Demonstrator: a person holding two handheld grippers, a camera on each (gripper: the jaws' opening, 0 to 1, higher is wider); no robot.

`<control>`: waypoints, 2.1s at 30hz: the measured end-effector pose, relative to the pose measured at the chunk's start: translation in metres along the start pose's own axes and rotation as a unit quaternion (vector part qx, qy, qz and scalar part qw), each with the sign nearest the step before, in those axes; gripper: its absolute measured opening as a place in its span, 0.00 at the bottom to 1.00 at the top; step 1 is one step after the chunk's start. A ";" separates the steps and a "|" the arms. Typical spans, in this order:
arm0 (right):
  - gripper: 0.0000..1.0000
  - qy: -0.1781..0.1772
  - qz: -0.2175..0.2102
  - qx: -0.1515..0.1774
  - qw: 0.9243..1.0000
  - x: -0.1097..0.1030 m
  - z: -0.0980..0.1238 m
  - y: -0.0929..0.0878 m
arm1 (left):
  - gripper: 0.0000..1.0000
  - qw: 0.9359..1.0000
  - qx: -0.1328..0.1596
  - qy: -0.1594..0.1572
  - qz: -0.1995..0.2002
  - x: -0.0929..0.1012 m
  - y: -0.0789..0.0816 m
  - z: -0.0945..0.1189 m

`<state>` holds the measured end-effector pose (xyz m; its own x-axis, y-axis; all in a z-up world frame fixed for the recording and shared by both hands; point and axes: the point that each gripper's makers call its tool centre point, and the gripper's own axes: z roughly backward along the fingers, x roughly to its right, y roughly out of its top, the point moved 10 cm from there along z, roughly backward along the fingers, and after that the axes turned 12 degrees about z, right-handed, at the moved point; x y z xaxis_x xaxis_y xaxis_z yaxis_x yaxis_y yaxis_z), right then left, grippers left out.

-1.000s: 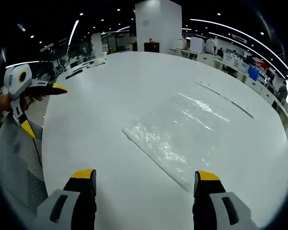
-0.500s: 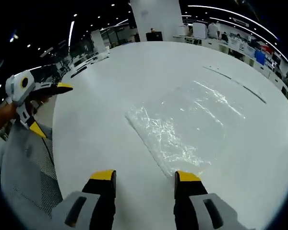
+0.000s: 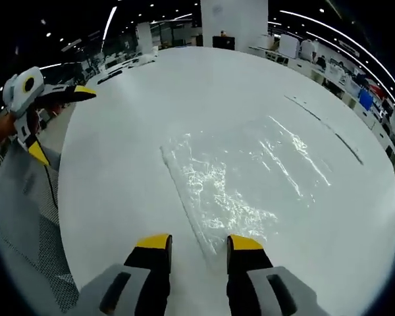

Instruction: Open the resealable bag by pulling the two sides of the seal apart until the entire bag opening is separated and visibly accessible.

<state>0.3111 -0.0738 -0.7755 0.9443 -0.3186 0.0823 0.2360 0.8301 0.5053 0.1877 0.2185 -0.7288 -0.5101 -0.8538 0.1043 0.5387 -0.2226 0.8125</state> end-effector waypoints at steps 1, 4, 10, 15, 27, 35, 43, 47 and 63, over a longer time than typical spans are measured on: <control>0.25 -0.005 0.025 -0.008 1.000 0.001 0.000 0.000 | 0.90 1.000 0.000 0.001 -0.001 0.000 0.000 0.001; 0.20 0.012 0.051 -0.009 0.999 0.000 -0.001 0.002 | 0.90 1.000 -0.002 0.002 0.002 -0.002 -0.002 0.002; 0.07 0.038 0.121 -0.021 0.992 -0.005 -0.002 0.007 | 0.89 1.000 -0.008 0.001 0.003 -0.001 -0.007 0.003; 0.00 0.035 0.123 -0.025 0.992 -0.009 -0.002 0.007 | 0.89 1.000 -0.013 -0.004 -0.002 0.002 -0.008 0.001; 0.00 0.044 0.194 -0.031 0.979 -0.022 0.013 0.005 | 0.86 0.998 -0.023 -0.031 -0.041 0.011 -0.006 -0.005; 0.00 0.048 0.255 -0.015 0.966 -0.032 0.036 0.012 | 0.81 0.995 -0.036 -0.057 -0.076 0.017 0.003 -0.013; 0.00 0.045 0.294 0.001 0.955 -0.045 0.057 0.016 | 0.75 0.988 -0.039 -0.085 -0.120 0.020 0.018 -0.024; 0.00 0.054 0.304 0.007 0.951 -0.052 0.063 0.019 | 0.70 0.982 -0.039 -0.097 -0.156 0.021 0.023 -0.029; 0.00 0.036 0.349 0.013 0.936 -0.072 0.080 0.027 | 0.28 0.953 -0.058 -0.163 -0.248 0.041 0.032 -0.042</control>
<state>0.2311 -0.0652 -0.6996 0.8801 0.3293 0.3420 -0.4484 0.8132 0.3711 0.2125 0.1570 -0.7230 -0.8923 -0.4427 -0.0880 0.2378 -0.6268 0.7420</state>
